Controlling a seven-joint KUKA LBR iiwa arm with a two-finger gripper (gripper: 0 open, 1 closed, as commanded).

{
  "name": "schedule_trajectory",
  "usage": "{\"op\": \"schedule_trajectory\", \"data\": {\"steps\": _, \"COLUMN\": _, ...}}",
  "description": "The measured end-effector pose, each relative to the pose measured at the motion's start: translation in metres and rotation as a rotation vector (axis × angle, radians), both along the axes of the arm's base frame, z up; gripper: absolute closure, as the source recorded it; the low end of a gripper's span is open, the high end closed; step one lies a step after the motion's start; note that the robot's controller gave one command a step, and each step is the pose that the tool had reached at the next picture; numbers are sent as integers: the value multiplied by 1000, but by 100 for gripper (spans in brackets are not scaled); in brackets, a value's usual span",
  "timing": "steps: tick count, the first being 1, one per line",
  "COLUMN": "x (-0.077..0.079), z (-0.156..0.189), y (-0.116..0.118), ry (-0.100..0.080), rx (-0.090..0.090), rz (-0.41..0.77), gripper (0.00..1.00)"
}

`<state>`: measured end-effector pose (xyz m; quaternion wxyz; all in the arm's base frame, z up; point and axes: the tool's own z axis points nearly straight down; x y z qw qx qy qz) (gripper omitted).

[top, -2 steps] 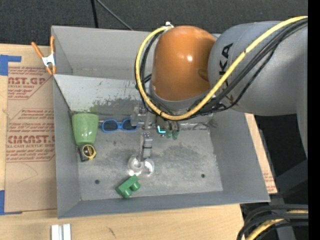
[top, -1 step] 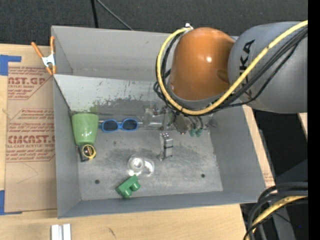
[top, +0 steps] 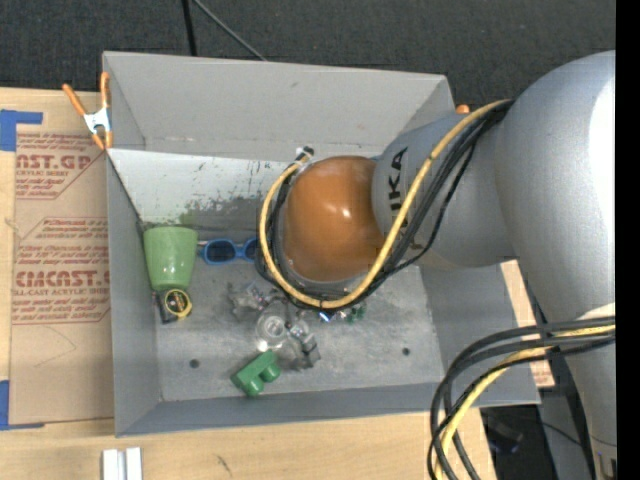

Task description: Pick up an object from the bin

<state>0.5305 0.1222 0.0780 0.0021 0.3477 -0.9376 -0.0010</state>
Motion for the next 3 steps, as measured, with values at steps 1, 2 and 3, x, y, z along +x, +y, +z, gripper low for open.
{"op": "schedule_trajectory", "data": {"steps": 1, "x": -47, "z": -7, "y": 8, "ry": -14, "rx": 3, "rz": 205, "gripper": 0}}
{"op": "schedule_trajectory", "data": {"steps": 2, "x": -49, "z": -8, "y": 8, "ry": -5, "rx": 3, "rz": 201, "gripper": 100}}
{"op": "schedule_trajectory", "data": {"steps": 3, "x": -23, "z": 153, "y": 31, "ry": -16, "rx": 3, "rz": 307, "gripper": 100}}
